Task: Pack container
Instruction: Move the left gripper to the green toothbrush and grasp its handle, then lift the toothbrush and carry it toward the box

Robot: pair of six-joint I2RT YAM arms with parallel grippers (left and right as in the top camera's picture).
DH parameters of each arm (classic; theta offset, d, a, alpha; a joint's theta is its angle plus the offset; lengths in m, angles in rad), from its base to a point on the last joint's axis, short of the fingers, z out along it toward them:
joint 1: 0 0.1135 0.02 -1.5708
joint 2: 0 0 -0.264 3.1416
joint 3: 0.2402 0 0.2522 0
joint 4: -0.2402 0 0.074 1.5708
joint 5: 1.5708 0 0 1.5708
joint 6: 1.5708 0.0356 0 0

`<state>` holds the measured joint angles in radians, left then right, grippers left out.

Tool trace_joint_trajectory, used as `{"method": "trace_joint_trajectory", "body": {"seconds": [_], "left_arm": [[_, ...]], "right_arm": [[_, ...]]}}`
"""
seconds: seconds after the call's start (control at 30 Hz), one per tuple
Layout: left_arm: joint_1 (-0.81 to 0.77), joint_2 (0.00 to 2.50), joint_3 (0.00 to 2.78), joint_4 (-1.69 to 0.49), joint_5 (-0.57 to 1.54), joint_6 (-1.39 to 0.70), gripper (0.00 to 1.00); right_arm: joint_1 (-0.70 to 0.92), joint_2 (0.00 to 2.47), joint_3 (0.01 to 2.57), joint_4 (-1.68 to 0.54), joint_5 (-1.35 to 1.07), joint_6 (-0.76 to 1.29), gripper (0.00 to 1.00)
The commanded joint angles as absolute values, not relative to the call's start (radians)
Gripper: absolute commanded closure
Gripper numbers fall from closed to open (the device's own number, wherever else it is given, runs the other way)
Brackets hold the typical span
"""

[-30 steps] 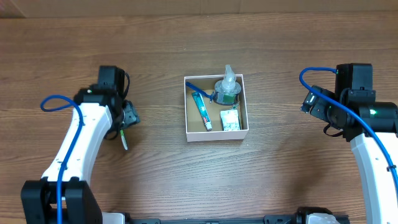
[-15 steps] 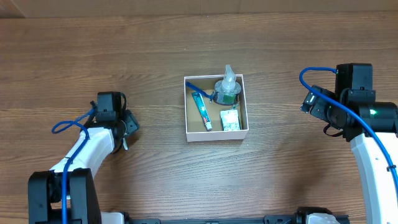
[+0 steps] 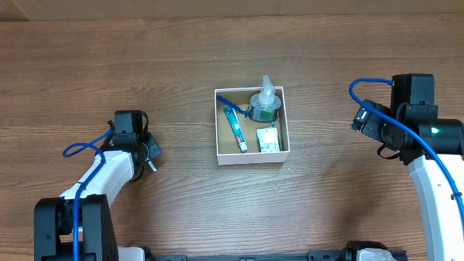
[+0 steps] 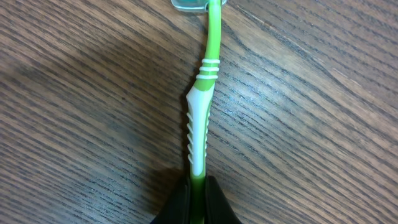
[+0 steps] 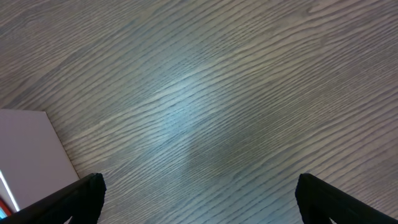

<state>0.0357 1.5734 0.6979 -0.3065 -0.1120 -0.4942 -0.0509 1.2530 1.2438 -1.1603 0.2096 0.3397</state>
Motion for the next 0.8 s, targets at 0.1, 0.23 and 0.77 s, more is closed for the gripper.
{"method": "trace_joint_trajectory", "body": {"seconds": [0.1,0.23,0.77], "left_arm": [[0.046,1.567,0.794,-0.428,-0.111,-0.463,0.96],[0.041,1.522,0.910,-0.566,-0.106,-0.460,0.96],[-0.485,1.300,1.105,-0.572,-0.034,-0.616,0.95]], "right_arm": [[-0.053,1.247,1.264,-1.155,0.216,0.341,0.00],[-0.053,1.247,1.264,-1.155,0.216,0.341,0.00],[-0.053,1.247,1.264,-1.155,0.216,0.341,0.00]]}}
